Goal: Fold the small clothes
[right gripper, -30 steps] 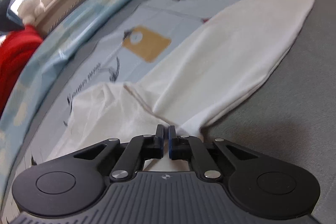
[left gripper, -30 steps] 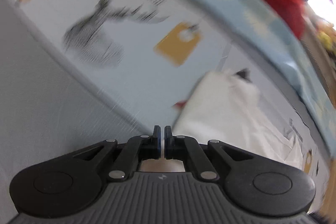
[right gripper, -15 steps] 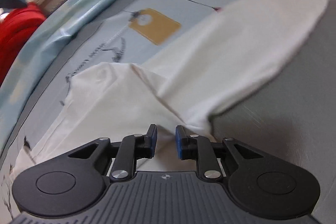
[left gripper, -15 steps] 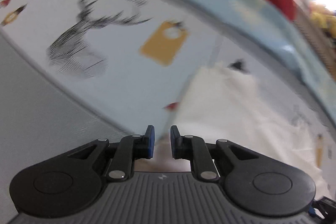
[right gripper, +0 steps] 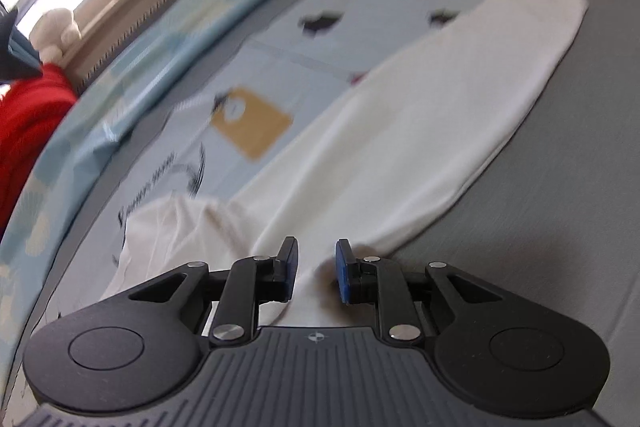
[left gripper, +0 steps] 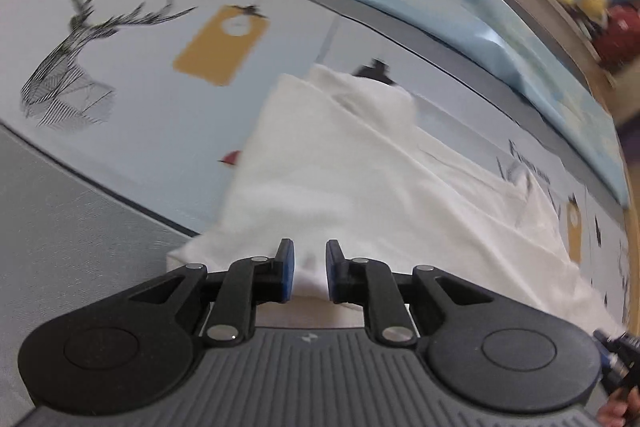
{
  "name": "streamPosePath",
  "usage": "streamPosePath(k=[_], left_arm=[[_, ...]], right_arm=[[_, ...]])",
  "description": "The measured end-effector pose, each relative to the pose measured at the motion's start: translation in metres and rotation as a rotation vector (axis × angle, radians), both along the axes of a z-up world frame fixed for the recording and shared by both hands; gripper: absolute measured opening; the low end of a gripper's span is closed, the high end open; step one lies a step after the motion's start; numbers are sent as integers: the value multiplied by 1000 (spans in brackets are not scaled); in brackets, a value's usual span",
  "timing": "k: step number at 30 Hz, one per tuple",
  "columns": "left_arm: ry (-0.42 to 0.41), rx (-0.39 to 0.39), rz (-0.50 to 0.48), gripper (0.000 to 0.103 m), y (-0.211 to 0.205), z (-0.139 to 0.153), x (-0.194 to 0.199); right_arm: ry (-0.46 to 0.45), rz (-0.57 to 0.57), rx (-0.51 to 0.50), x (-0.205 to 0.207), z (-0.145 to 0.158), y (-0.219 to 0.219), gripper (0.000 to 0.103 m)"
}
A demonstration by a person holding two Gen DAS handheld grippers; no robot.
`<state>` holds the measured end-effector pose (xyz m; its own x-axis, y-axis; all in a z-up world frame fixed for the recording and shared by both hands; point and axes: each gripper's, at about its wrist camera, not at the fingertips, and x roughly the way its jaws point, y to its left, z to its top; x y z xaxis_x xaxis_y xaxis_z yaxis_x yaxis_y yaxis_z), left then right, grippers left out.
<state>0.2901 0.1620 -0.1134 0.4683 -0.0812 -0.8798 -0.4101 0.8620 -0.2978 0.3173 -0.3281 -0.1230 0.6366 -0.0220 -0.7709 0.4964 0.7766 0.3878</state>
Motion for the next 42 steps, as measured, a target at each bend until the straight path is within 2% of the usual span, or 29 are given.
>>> streamPosePath(k=[5, 6, 7, 11, 14, 16, 19, 22, 26, 28, 31, 35, 39, 42], left_arm=[[-31, -1, -112, 17, -23, 10, 2], [-37, -3, -125, 17, -25, 12, 3], [-44, -3, -134, 17, -25, 13, 1], [-46, 3, -129, 17, -22, 9, 3], [-37, -14, -135, 17, -22, 8, 3], [-39, -13, -149, 21, -20, 10, 3], [-46, -10, -157, 22, -16, 13, 3], [-48, -8, -150, 21, -10, 15, 4], [-55, -15, -143, 21, -3, 19, 3], [-60, -23, -134, 21, 3, 22, 1], [-71, -34, -114, 21, 13, 27, -1], [-86, -54, -82, 21, 29, 34, -5], [-100, -71, -50, 21, 45, 41, -10], [-108, -82, -14, 21, 59, 46, -15]], right_arm=[[-65, -63, -48, -18, 5, -55, 19], [-82, -93, -38, -25, 6, -72, 11], [-97, -135, -21, -31, 7, -88, 7], [-154, -320, 26, -53, 11, -155, 9], [-159, -444, 47, -49, 2, -199, 16], [-135, -454, 59, -36, -14, -224, 26], [-39, -484, 81, -26, -40, -252, 25], [-85, -511, 94, -24, -47, -263, 26], [-87, -450, 58, -5, -49, -269, 25], [-77, -451, 42, 1, -47, -271, 3], [-81, -473, -45, 7, -27, -260, 2], [-135, -358, -285, 25, 25, -202, 2], [-303, -44, -502, 36, 81, -76, 2], [-482, 258, -539, 17, 108, 45, 2]])
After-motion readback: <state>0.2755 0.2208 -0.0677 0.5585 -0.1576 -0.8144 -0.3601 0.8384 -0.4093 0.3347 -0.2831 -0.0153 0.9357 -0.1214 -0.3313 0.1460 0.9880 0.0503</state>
